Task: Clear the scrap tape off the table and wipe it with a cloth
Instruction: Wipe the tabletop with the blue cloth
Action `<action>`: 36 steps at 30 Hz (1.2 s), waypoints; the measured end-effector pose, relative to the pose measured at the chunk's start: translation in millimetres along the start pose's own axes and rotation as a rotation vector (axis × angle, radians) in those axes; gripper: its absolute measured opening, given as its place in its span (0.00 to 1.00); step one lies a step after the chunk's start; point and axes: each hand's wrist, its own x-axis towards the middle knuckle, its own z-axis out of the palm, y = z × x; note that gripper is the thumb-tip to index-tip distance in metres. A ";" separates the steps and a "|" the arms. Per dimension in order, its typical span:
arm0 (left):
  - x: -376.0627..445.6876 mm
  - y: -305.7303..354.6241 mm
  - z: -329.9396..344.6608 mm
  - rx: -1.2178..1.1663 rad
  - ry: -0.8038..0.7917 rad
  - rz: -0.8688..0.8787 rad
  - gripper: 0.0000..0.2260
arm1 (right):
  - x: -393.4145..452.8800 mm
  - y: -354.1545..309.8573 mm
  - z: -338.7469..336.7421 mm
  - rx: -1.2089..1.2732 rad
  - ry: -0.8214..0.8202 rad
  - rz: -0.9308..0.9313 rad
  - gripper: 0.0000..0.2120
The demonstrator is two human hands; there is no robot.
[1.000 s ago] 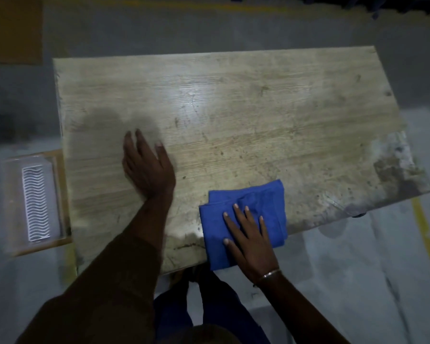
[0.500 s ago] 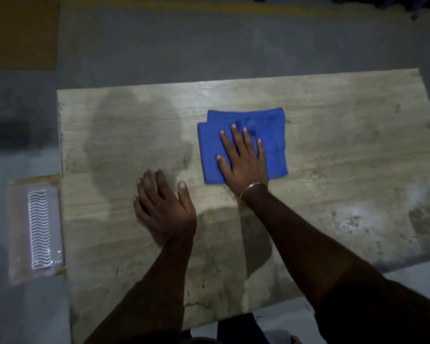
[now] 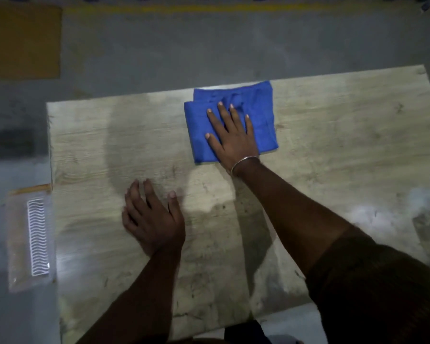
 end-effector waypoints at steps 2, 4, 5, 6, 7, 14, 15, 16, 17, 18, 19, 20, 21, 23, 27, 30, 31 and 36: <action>-0.8 -0.5 0.6 -0.005 0.003 0.002 0.26 | -47.0 3.4 4.2 -0.002 -0.003 -0.019 0.30; -1.6 -1.8 2.4 -0.009 0.016 0.007 0.26 | -106.9 5.4 10.9 -0.010 -0.009 -0.009 0.30; -3.0 -2.9 3.5 -0.014 0.025 0.010 0.26 | -141.2 5.8 14.2 -0.011 -0.013 0.005 0.30; -2.7 -3.9 4.0 -0.015 0.036 0.014 0.27 | -175.0 5.2 17.2 -0.009 -0.020 0.017 0.30; -4.3 -5.0 4.4 -0.016 0.047 0.021 0.27 | -211.7 4.1 20.0 -0.008 -0.028 0.029 0.31; -6.9 -5.9 3.5 -0.079 0.032 0.018 0.29 | -426.2 2.0 38.5 0.018 -0.073 0.097 0.31; -7.6 -6.4 3.7 -0.094 0.027 0.020 0.29 | -439.4 3.7 40.4 0.022 -0.079 0.098 0.31; -7.1 -6.7 4.4 -0.107 0.020 0.023 0.28 | -445.7 5.2 42.1 0.024 -0.082 0.090 0.31; -7.3 -6.1 5.2 -0.123 0.013 0.024 0.28 | -447.6 7.1 43.2 0.027 -0.083 0.081 0.32; -7.7 -3.4 5.5 -0.143 0.009 0.017 0.29 | -445.9 8.3 42.4 0.035 -0.080 0.079 0.33; -8.4 2.6 6.5 -0.167 0.012 0.009 0.29 | -440.4 9.3 41.1 0.042 -0.074 0.079 0.33; -10.7 11.8 7.9 -0.196 0.021 0.003 0.28 | -432.0 10.7 39.1 0.047 -0.069 0.083 0.32; -14.3 23.2 10.1 -0.222 0.035 0.005 0.28 | -421.2 11.3 37.0 0.047 -0.067 0.082 0.31; -24.1 51.0 16.8 -0.237 0.060 -0.012 0.27 | -389.0 16.5 31.2 0.040 -0.059 0.061 0.29; -35.7 81.9 32.7 -0.097 0.039 -0.069 0.29 | -292.3 33.1 21.9 0.027 -0.001 -0.021 0.28; -31.3 83.8 37.3 -0.027 0.062 -0.068 0.29 | -199.9 43.4 20.5 0.032 0.072 -0.060 0.27; -32.8 83.3 36.6 -0.013 0.060 -0.074 0.30 | -170.6 45.6 19.8 0.025 0.093 -0.072 0.27; -37.4 90.0 30.0 0.058 0.016 -0.071 0.31 | -15.3 54.3 0.3 -0.007 0.021 -0.079 0.29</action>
